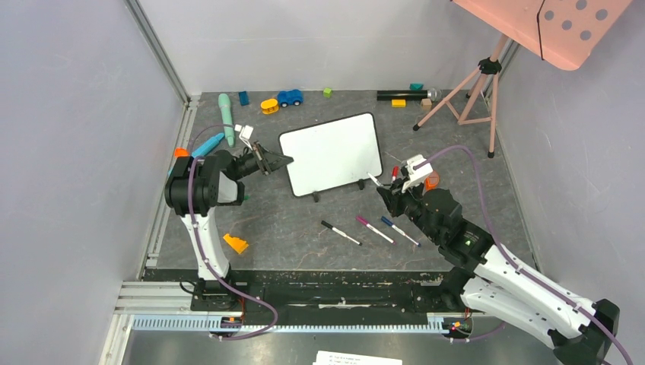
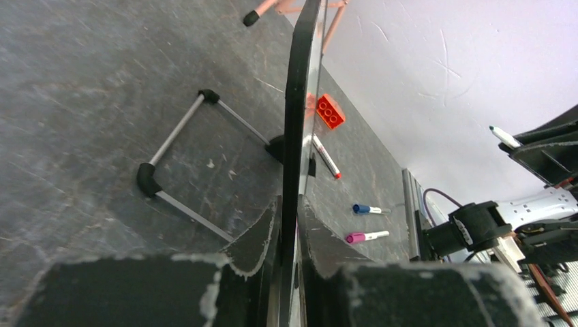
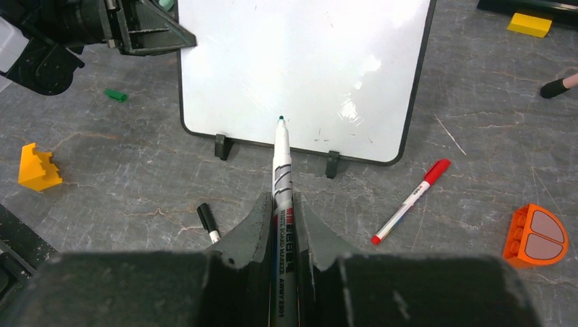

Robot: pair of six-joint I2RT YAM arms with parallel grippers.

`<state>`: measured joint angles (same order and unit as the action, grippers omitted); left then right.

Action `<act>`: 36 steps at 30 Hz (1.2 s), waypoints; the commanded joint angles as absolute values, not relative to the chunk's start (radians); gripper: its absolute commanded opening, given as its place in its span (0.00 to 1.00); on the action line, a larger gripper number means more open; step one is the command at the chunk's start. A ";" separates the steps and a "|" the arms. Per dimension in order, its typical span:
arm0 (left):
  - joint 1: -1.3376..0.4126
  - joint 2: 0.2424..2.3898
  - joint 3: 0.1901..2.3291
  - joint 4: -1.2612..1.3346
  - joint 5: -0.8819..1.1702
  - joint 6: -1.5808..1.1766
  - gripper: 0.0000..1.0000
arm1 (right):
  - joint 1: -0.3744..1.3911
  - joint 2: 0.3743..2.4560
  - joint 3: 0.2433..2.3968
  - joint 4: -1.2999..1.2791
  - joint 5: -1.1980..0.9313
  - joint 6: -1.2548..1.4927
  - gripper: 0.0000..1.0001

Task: Write a sentence on the whiteboard
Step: Move the whiteboard to the center of the board.

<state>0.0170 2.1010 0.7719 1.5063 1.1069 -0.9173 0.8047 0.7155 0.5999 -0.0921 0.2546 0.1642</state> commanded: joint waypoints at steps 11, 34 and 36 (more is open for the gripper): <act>-0.090 2.003 0.640 1.557 1.135 -0.832 0.02 | 0.801 0.682 0.569 -0.066 0.289 0.185 0.00; -0.104 2.081 0.798 1.557 1.401 -1.036 0.02 | 0.801 0.691 0.572 -0.064 0.304 0.179 0.00; -0.113 2.089 0.811 1.558 1.412 -1.044 0.02 | 0.802 0.691 0.572 -0.066 0.305 0.178 0.00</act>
<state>-0.0875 2.0697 0.7727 1.4971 1.3415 -0.9634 0.8028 0.6949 0.5671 -0.0921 0.2790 0.1822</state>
